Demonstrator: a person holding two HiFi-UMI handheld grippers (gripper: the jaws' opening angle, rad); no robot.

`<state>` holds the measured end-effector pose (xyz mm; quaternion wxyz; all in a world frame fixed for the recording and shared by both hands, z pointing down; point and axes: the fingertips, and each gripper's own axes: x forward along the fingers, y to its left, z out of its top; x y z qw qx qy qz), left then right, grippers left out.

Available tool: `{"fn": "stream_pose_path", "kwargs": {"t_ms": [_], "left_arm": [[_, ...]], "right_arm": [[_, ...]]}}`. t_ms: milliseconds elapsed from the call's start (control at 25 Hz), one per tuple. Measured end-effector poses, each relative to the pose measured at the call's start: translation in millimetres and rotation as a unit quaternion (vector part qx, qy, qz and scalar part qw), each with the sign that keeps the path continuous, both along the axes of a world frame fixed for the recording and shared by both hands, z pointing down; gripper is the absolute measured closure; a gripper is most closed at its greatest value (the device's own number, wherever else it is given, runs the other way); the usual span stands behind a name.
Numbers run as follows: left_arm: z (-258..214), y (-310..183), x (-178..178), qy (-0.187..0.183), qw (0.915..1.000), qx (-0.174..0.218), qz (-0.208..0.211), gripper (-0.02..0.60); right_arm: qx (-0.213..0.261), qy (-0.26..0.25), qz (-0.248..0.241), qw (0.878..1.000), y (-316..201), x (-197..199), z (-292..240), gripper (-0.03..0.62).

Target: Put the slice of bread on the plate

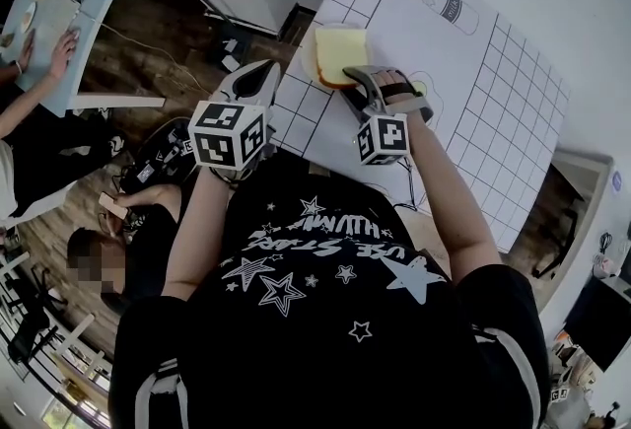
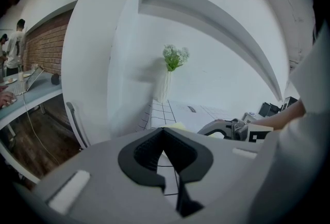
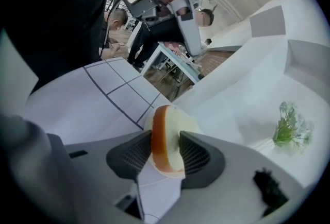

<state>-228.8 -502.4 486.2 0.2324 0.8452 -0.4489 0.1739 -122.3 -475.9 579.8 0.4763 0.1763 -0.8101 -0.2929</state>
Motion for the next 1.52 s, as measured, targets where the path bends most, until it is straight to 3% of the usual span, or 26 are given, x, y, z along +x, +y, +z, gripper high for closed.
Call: {"fn": "stream_pose_path", "kwargs": {"t_ms": [440,800,1080,1160,1280,1520], "left_arm": [[-6.8,18.0,6.9,-0.004,0.9996,0.006,-0.028,0.574],[-19.5,42.9,15.7,-0.007,0.9966,0.022,-0.079,0.574],[-36.9,75.3,14.1,0.003,0.9891,0.048,-0.139,0.574],[-39.1,88.5,18.2,0.008,0.9889,0.048,-0.14,0.574],[-38.4,104.8,21.9,0.01,0.9894,0.043,-0.139,0.574],[-36.6,134.2,21.1,0.009,0.9896,0.042,-0.137,0.574]], "right_arm": [[-0.054,-0.023,-0.004,0.998,13.5,6.1,0.6,0.411],[-0.021,-0.087,-0.001,0.996,20.2,17.1,-33.6,0.411],[-0.016,-0.175,-0.019,0.984,35.9,16.0,-77.0,0.414],[-0.023,-0.194,-0.017,0.981,40.8,15.7,-87.8,0.437],[-0.014,-0.237,-0.009,0.971,45.8,15.6,-108.5,0.52],[-0.03,-0.302,-0.002,0.953,65.5,14.4,-130.4,0.564]]}}
